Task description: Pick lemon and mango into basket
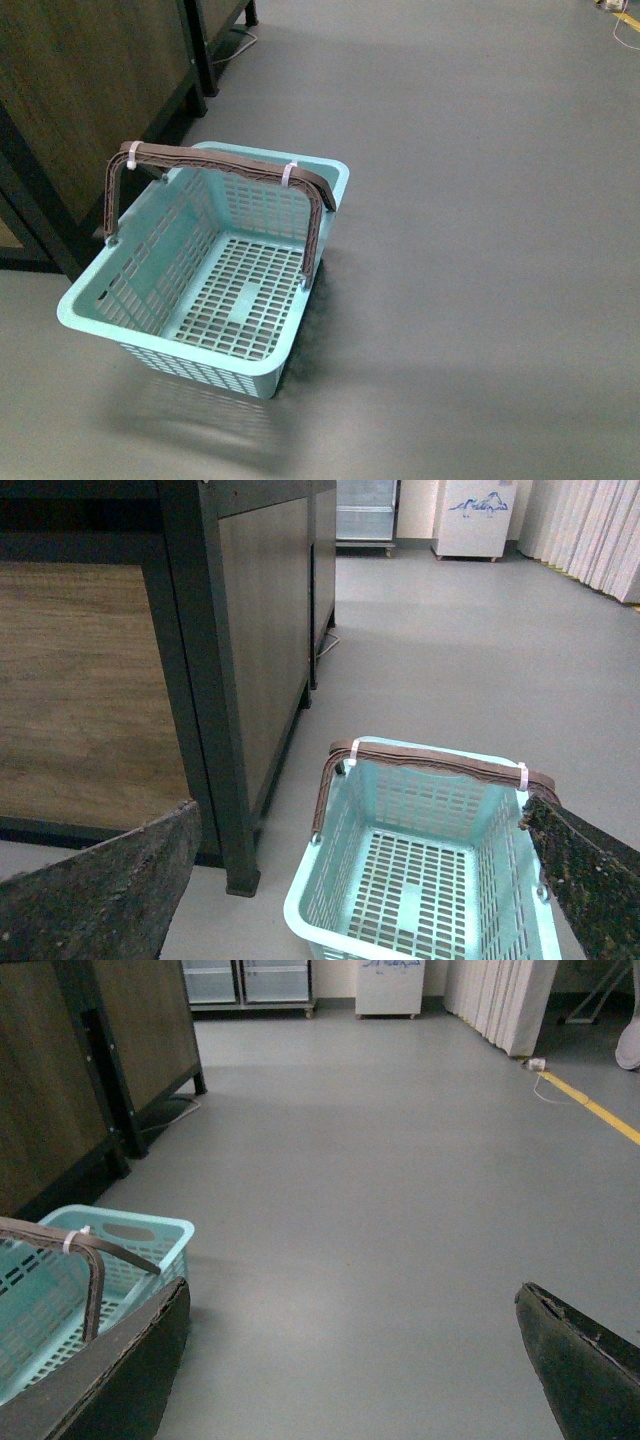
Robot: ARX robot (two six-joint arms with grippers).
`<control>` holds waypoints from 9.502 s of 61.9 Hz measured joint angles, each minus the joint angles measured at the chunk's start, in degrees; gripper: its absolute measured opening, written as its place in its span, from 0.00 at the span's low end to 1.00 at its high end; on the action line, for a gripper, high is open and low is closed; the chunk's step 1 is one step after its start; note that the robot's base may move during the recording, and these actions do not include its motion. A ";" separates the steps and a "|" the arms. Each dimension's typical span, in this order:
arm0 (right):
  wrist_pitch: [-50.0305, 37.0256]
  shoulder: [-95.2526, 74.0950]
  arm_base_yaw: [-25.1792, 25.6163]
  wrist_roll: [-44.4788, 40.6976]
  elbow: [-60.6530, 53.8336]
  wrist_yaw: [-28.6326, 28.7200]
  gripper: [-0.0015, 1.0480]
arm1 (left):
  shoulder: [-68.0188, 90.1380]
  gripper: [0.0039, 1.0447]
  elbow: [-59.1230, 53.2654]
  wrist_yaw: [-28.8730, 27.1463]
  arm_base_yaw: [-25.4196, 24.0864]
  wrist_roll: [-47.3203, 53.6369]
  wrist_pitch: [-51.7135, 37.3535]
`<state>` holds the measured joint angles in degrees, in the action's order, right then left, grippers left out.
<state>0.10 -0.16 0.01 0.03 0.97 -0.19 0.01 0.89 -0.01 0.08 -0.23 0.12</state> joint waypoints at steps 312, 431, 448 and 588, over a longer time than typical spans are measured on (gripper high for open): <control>0.00 0.00 0.00 0.00 0.00 0.04 0.92 | 75.28 0.14 44.94 0.00 13.00 -86.20 -16.50; -0.02 0.00 -0.02 0.00 0.00 -0.02 0.92 | 75.25 0.14 44.94 -0.09 13.42 -86.33 -16.50; -0.02 -0.02 0.00 -0.02 0.00 0.17 0.92 | 75.25 0.14 44.94 -0.02 13.22 -86.03 -16.48; -0.02 0.00 0.00 -0.02 0.00 0.09 0.92 | 75.30 0.14 44.94 -0.02 13.16 -86.12 -16.48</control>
<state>0.08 -0.16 0.01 0.01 0.97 -0.10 75.31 45.82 -0.03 13.23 -86.35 -16.36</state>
